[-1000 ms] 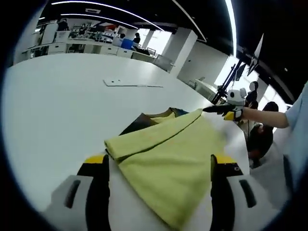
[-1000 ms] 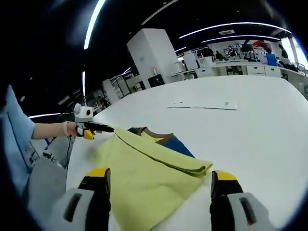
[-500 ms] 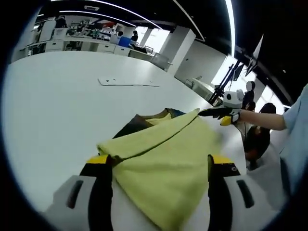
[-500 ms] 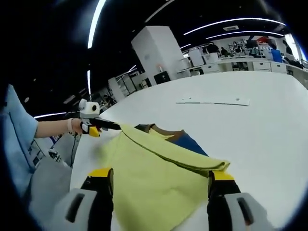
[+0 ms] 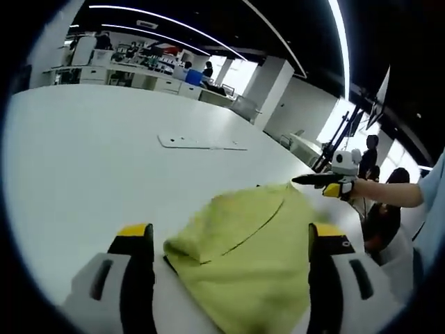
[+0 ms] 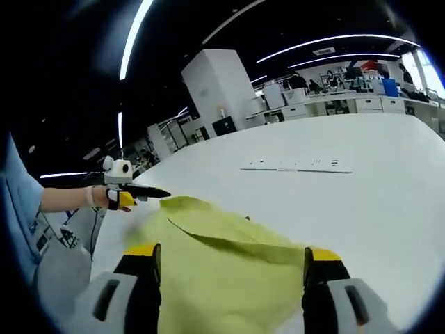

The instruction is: Fold the garment on the visible template until the final outline fits inside the template.

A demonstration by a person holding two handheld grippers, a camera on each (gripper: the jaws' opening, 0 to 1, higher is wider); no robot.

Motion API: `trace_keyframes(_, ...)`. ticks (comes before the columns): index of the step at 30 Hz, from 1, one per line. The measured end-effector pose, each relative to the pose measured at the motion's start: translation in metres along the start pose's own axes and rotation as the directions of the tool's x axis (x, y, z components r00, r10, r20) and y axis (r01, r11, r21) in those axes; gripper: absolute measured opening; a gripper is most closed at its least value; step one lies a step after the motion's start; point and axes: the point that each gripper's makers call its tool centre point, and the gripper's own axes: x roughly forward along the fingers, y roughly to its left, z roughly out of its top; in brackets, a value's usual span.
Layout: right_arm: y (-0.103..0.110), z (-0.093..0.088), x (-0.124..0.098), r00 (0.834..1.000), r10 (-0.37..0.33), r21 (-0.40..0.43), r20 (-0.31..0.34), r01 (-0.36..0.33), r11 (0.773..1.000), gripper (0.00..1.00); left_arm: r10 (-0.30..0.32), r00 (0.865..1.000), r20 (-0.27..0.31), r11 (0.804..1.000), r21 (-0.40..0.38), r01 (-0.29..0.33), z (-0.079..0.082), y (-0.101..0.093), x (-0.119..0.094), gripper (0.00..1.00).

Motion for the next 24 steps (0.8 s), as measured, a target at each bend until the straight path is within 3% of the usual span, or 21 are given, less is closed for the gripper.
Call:
trace_keyframes(3,0.0,-0.006,-0.003,1.0,-0.001,0.003,-0.024,0.001,1.0,0.8,-0.017,1.0,-0.015,1.0,-0.007,0.017,-0.003,-0.003,-0.002,0.83)
trace_keyframes(7,0.004,-0.009,-0.007,1.0,0.002,0.003,-0.027,-0.002,1.0,0.8,-0.039,0.996,-0.079,0.999,0.017,0.04,-0.017,-0.01,-0.005,0.81)
trace_keyframes(12,0.008,-0.012,-0.01,0.999,0.014,0.016,-0.031,-0.013,1.0,0.78,-0.02,0.997,-0.08,1.0,0.017,0.021,-0.02,-0.009,-0.012,0.81)
trace_keyframes(15,0.012,-0.017,-0.008,0.999,0.029,0.019,-0.046,-0.028,0.999,0.76,-0.113,0.988,-0.102,0.993,-0.045,0.109,-0.024,-0.028,-0.015,0.66)
trace_keyframes(16,0.013,-0.019,-0.006,0.998,0.031,0.011,-0.055,-0.031,0.999,0.76,-0.122,0.986,-0.117,0.992,-0.049,0.117,-0.027,-0.031,-0.012,0.65)
trace_keyframes(19,0.013,-0.02,0.0,0.998,0.033,0.012,-0.057,-0.032,0.999,0.75,-0.1,0.987,-0.127,0.995,-0.022,0.098,-0.03,-0.03,0.0,0.76)
trace_keyframes(24,0.017,-0.021,0.013,0.997,0.053,0.033,-0.057,-0.051,0.998,0.75,-0.117,0.986,-0.116,0.993,-0.045,0.112,-0.029,-0.034,0.017,0.78)
